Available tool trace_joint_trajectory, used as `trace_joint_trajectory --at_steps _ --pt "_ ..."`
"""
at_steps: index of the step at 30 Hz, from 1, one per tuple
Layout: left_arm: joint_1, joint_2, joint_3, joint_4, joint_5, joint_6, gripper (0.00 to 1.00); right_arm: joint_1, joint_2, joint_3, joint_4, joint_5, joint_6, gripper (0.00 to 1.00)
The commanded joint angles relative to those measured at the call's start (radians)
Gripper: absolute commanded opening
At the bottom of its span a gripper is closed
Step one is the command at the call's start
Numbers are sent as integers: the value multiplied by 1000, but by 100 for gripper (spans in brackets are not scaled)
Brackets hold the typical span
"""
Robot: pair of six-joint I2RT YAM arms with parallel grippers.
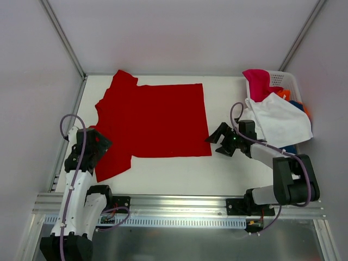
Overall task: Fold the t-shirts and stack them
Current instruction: Flatten the tshirt out
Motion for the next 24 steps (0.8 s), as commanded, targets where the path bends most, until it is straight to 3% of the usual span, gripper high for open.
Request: trace_joint_trajectory --at_steps 1,3,8,11,13,15,17,21,24 --pt "31 59 145 -37 -23 231 90 -14 91 42 109 -51 2 99" --pt "119 131 189 -60 25 326 91 -14 131 17 226 -126 49 99" --pt "278 285 216 -54 327 388 93 -22 245 23 264 -183 63 99" --pt "336 378 188 -27 515 356 98 -23 268 14 265 -177 54 99" --pt "374 413 159 -20 563 318 98 -23 274 16 267 -182 54 99" --pt "403 397 128 -2 591 273 99 -23 271 14 276 -179 56 100" --pt "433 349 81 33 708 222 98 -23 269 16 276 -177 57 100" --pt "431 289 -8 89 654 158 95 -22 265 20 275 -171 63 99" --pt "427 203 -131 158 602 -33 90 -22 256 23 275 -164 66 99"
